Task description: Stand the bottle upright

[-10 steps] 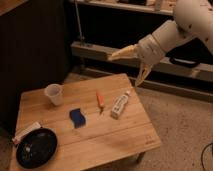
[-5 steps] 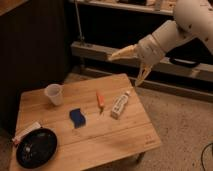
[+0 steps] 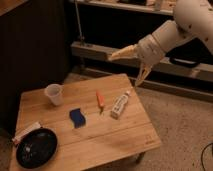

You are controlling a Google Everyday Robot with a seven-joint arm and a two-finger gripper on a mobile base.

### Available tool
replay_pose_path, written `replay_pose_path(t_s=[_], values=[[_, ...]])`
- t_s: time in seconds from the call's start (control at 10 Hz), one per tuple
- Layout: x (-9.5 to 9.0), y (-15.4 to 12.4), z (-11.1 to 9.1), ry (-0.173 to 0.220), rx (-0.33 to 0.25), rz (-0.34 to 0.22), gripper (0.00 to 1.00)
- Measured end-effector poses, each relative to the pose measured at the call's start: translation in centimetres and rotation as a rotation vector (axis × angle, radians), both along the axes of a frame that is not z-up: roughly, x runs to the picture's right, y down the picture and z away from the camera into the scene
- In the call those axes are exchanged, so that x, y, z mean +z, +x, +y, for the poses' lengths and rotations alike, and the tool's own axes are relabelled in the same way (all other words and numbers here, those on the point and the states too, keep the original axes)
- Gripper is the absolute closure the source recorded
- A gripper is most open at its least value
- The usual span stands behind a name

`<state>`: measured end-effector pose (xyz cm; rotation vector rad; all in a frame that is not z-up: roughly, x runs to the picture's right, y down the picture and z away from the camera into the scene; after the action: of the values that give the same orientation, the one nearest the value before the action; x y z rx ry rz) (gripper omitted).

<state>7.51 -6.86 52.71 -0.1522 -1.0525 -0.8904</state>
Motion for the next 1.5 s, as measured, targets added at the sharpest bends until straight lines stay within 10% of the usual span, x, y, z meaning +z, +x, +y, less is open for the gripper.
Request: replay_pose_path(t_s=[0.5, 1.0, 1.3, 1.5], values=[[0.5, -0.5, -0.4, 0.007, -0.047, 0.050, 0.20], [6.0, 0.8, -1.9, 0.192, -0.221, 0.678, 0.20], [6.5, 1.7, -2.8, 0.277, -0.240, 0.800, 0.20], [6.8, 1.5, -2.4, 0.239, -0.229, 0.765, 0.20]])
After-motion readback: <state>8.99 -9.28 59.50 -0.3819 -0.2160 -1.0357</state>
